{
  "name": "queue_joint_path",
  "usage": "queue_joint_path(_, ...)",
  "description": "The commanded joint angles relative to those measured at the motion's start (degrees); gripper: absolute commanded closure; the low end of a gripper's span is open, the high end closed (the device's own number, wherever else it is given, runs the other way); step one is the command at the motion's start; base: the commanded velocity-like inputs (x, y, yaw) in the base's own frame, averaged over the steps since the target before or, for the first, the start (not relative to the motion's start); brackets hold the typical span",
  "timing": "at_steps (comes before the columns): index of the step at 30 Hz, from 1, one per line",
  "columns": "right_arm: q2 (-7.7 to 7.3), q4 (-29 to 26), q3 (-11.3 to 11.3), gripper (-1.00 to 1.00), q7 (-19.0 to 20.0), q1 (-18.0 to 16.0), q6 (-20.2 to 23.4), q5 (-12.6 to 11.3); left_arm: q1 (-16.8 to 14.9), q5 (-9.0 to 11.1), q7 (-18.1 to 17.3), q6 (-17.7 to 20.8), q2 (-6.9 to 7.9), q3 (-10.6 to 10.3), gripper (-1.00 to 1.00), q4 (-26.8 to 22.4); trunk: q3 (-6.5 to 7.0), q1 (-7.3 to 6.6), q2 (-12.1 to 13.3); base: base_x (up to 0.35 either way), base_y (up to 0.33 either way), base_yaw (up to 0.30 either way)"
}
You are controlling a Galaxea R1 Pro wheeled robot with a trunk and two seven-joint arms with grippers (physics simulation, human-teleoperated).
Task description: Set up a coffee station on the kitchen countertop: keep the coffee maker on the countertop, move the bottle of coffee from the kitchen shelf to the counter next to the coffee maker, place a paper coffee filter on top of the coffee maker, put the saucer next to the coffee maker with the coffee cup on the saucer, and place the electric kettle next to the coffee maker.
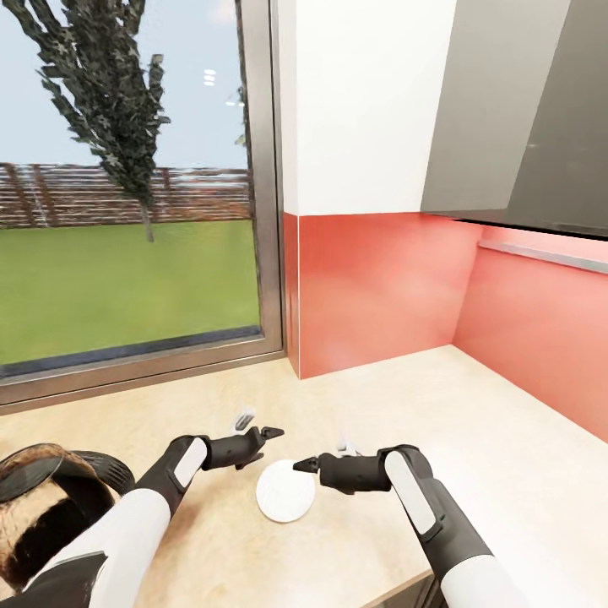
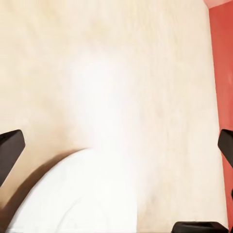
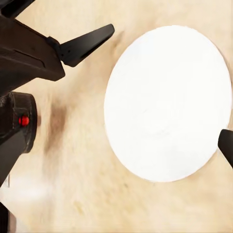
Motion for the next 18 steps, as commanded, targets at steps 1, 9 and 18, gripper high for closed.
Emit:
queue_joint_path(1, 0.01, 0.1, 0.0, -1.00, 0.6, -0.1, 0.2, 0.6, 0.1, 0.0, -0.1, 0.4, -0.06, 0.4, -1.00, 0.0, -0.14, 0.04, -0.1, 0.000, 0.000, 0.000)
queue_joint_path(9, 0.02, 0.7, 0.0, -1.00, 0.6, -0.1, 0.2, 0.6, 1.6, 0.2, -0.2, 0.5, -0.18, 0.5, -1.00, 0.0, -0.14, 0.04, -0.1, 0.000, 0.000, 0.000)
queue_joint_path(18, 0.27, 2.4, 0.0, -1.00, 0.6, -0.1, 0.1, 0.6, 2.5, 2.8, -0.2, 0.3, -0.18, 0.5, -1.00, 2.0, -0.14, 0.04, -0.1, 0.000, 0.000, 0.000)
